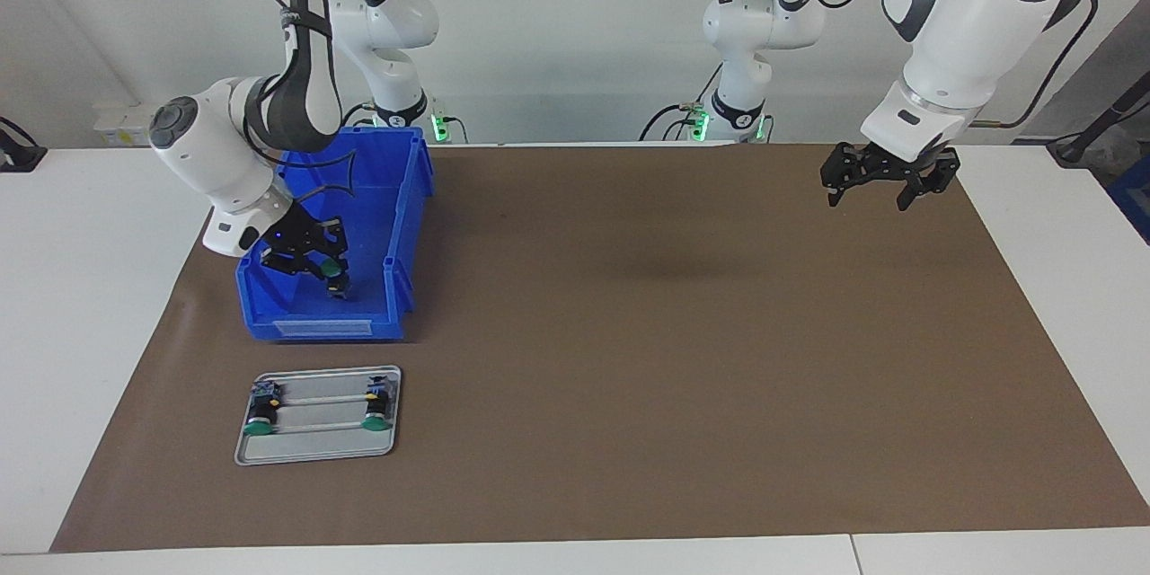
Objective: Place and press button with both arms
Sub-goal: 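Carry the green button with the right gripper over the blue bin, then lower the button into the blue bin and open the right gripper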
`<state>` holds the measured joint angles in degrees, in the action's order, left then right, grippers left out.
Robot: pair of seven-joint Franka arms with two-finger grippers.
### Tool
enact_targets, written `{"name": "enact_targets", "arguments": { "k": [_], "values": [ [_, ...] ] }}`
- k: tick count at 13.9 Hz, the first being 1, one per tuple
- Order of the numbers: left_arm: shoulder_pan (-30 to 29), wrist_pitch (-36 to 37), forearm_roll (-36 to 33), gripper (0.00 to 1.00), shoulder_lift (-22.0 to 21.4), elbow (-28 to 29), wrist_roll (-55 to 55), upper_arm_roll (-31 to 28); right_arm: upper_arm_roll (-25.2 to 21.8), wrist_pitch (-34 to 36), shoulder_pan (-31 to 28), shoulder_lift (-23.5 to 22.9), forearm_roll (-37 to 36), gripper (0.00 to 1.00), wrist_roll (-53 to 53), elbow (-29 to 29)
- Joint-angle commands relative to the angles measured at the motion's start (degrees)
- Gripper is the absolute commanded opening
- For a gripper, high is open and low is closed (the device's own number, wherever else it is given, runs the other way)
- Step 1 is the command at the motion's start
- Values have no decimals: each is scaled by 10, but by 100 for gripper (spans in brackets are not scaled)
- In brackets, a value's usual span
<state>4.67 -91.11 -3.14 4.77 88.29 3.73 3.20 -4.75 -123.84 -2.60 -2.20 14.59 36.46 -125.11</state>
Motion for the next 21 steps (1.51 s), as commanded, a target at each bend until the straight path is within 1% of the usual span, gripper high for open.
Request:
{"name": "enact_targets", "arguments": {
  "k": [1,5,6,7,8,10,13,14,15,16,17,18,20,21],
  "values": [
    [-4,-9,-6,100,-18,22,1,2,7,-24,-6,4,32,0,34,-22],
    [-4,-9,-6,100,-18,22,1,2,6,-25,-9,4,41,0,43,-26],
    [-4,-9,-6,100,-18,22,1,2,6,-25,-8,4,41,15,35,-26],
    [-4,-9,-6,100,-18,22,1,2,6,-23,-7,4,41,87,11,-26],
    [-4,-9,-6,100,-18,22,1,2,6,-21,-2,4,41,100,-21,-25],
    [-5,-9,-6,100,-18,22,1,2,6,-27,2,1,40,100,-74,-13],
    [-4,-9,-6,100,-18,22,1,2,11,-26,4,7,26,100,-162,33],
    [-4,-9,-6,100,-18,22,1,2,12,-25,4,8,9,100,-195,49],
    [-5,-9,-6,100,-18,22,1,2,12,-24,14,9,-25,100,-232,64],
    [-4,-9,-6,100,-18,22,1,2,11,-20,31,10,-68,100,-279,78],
    [-4,-9,-6,100,-18,22,1,2,11,-18,36,11,-119,100,-335,92],
    [-4,-9,-6,100,-18,22,1,2,13,-13,38,13,-153,100,-378,104],
    [-5,-9,-6,100,-18,22,1,2,13,10,62,14,-166,100,-417,119],
    [-4,-9,-6,100,-18,22,1,2,15,35,64,19,-167,100,-434,136]
  ]
}}
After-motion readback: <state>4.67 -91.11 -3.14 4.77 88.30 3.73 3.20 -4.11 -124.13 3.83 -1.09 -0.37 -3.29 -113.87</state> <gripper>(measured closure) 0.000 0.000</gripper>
